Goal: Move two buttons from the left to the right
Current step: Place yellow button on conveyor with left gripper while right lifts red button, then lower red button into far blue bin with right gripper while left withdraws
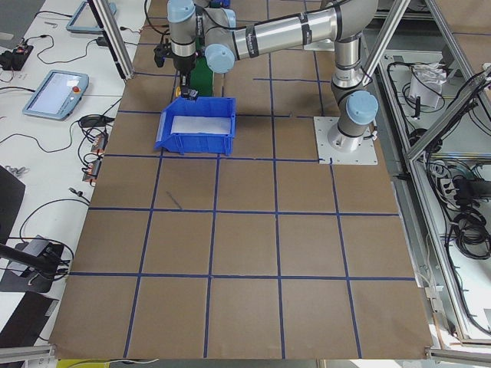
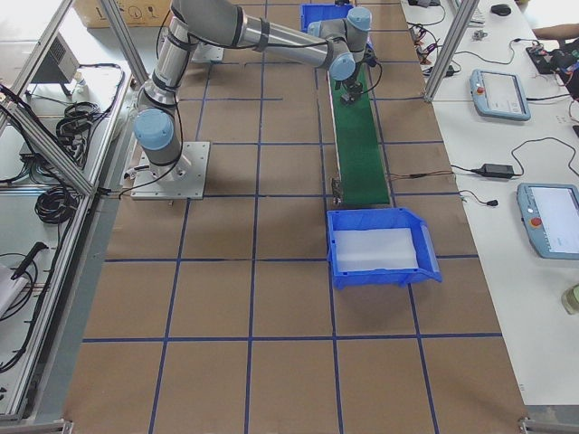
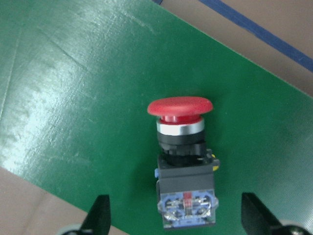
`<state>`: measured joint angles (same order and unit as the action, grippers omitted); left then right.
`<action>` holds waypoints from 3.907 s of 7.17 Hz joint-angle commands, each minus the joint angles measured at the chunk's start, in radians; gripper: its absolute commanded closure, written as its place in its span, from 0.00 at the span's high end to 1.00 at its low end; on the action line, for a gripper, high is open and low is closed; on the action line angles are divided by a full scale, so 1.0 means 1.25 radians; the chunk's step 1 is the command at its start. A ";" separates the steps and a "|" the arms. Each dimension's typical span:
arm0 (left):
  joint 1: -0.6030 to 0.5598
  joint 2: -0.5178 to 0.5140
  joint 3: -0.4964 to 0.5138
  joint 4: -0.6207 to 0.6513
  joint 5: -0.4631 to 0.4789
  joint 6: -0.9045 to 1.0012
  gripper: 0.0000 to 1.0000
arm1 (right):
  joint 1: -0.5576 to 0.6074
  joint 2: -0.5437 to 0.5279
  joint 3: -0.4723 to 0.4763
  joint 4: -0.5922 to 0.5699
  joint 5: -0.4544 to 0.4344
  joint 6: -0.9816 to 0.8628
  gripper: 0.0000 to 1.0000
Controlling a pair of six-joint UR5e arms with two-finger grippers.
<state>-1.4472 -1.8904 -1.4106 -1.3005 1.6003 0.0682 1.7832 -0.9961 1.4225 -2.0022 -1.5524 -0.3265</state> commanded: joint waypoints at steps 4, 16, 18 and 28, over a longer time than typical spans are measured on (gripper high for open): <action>-0.117 -0.052 0.026 -0.025 0.002 -0.192 0.38 | -0.007 0.002 0.001 -0.003 -0.006 -0.011 0.16; -0.171 -0.108 0.048 0.046 0.068 -0.192 1.00 | -0.629 -0.202 -0.052 0.306 -0.043 -0.265 0.14; -0.149 0.000 0.039 -0.046 0.070 -0.191 1.00 | -0.693 -0.195 -0.053 0.303 -0.043 -0.313 0.14; -0.068 0.122 0.006 -0.151 0.060 -0.120 1.00 | -0.704 0.059 -0.230 0.264 -0.050 -0.374 0.14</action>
<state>-1.5325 -1.7370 -1.4034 -1.4857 1.6736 -0.0812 0.9035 -0.9264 1.1136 -1.6775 -1.6142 -0.7921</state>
